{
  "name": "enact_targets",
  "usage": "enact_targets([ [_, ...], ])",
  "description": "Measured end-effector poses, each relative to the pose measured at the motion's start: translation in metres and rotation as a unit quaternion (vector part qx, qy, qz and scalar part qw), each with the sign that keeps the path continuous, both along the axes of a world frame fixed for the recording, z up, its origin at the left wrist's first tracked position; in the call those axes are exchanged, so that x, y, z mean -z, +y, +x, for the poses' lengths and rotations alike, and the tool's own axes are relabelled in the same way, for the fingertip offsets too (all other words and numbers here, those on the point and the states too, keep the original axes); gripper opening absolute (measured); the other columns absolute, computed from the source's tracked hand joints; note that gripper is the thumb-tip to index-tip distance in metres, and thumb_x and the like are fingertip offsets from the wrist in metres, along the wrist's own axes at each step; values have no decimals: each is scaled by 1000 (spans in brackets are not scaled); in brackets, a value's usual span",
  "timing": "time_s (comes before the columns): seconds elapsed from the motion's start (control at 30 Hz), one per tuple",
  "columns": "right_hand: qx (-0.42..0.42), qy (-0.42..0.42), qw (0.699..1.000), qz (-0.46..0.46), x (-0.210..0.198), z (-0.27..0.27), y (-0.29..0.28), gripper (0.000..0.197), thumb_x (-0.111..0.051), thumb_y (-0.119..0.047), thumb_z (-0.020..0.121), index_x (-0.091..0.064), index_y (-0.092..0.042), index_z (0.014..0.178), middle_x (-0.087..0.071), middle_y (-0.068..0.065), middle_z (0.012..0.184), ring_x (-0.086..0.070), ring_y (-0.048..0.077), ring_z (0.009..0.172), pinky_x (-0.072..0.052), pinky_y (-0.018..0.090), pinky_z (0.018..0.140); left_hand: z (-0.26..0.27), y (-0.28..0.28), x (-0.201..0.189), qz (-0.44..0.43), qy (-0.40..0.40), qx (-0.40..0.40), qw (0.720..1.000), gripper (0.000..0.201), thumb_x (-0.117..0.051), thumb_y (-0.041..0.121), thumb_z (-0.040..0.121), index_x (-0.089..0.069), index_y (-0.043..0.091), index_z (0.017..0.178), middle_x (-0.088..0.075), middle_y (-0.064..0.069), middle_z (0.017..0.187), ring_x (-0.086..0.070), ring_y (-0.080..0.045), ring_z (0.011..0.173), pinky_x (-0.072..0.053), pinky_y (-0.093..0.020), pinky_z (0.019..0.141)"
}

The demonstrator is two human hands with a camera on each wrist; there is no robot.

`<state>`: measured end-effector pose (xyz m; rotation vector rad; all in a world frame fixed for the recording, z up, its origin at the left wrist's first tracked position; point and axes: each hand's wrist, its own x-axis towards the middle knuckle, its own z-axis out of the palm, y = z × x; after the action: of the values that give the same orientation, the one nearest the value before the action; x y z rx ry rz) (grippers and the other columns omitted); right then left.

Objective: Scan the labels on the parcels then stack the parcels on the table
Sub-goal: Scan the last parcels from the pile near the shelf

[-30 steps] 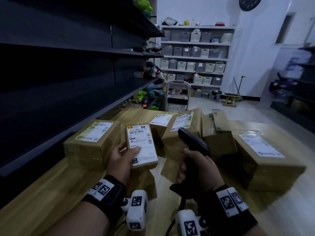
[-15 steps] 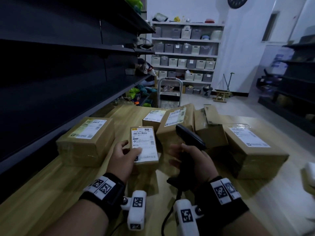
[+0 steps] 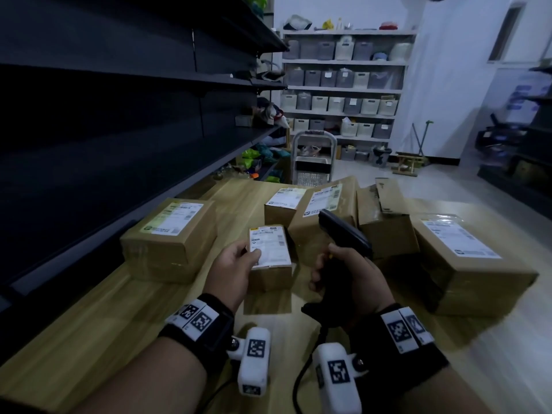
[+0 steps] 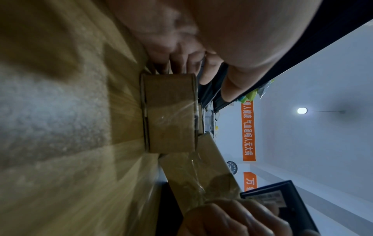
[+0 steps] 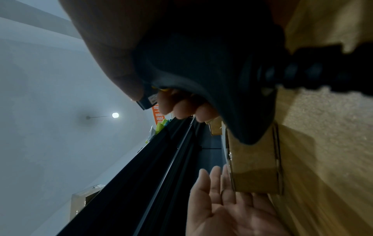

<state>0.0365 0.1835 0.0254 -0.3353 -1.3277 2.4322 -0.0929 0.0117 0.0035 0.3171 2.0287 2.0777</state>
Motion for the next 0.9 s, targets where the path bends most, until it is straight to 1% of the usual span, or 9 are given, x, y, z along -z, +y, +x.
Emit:
enact_targets([
  [0.1,-6,23,1000,-20,-1,-1,-5,27,-77,-27,79,-66,-6,91,-57,13,73,-58,29,61,-51,41,57,8,-4,-6,4,18,-41,999,36,-68,18,105,-67,25,140,-73,4,136,-71,-14,121,-58,-34,98],
  [0.2,-23,23,999,-33,-1,-1,-8,28,-80,-27,77,-66,-7,91,-53,11,68,-54,27,58,-49,39,57,19,-11,-20,-6,77,-75,994,37,-68,20,105,-64,29,140,-63,9,146,-61,-8,132,-52,-21,88],
  [0.3,-42,33,998,-34,0,1,-9,37,-86,-28,70,-66,-6,92,-51,11,67,-53,27,55,-49,39,58,20,-18,-44,-59,156,-88,982,33,-70,21,102,-64,33,131,-65,20,124,-64,21,97,-51,-5,71],
  [0.33,-45,35,998,-33,-1,1,-10,38,-86,-29,70,-64,-5,91,-51,11,67,-53,27,55,-48,39,57,14,-22,-56,-88,183,-107,973,32,-71,20,100,-65,34,128,-65,21,115,-63,20,83,-49,-3,64],
  [0.4,-39,34,998,-41,0,0,-10,34,-83,-27,75,-63,-5,91,-50,11,66,-52,27,53,-47,39,56,-5,-32,-84,-144,199,-155,957,32,-73,22,95,-64,34,123,-67,16,116,-62,7,80,-49,-14,63],
  [0.57,-9,13,998,-57,2,-5,-10,40,-83,-27,75,-66,-1,101,-48,14,67,-49,29,52,-45,41,54,-72,-68,-119,-365,101,-190,906,70,-67,41,80,-63,17,145,-64,-15,148,-65,-39,125,-55,-46,108],
  [0.7,-5,13,998,-63,2,-2,-13,40,-84,-22,78,-63,-2,106,-51,16,68,-50,30,55,-46,42,54,-102,-90,-110,-445,30,-157,881,67,-79,42,96,-61,-6,140,-67,-21,127,-67,-39,109,-55,-40,90],
  [0.8,0,5,998,-61,1,-2,-13,33,-81,-19,88,-62,-2,109,-54,17,68,-51,30,56,-47,41,56,-108,-101,-100,-496,4,-125,859,82,-87,60,84,-65,-2,135,-71,-16,116,-68,-31,95,-52,-38,72],
  [0.9,-5,-5,998,-56,-1,-2,-16,30,-80,-17,88,-64,-1,106,-53,16,68,-51,30,56,-47,41,55,-106,-106,-95,-493,4,-127,861,85,-92,65,75,-70,1,125,-74,-14,108,-69,-28,90,-51,-37,65],
])
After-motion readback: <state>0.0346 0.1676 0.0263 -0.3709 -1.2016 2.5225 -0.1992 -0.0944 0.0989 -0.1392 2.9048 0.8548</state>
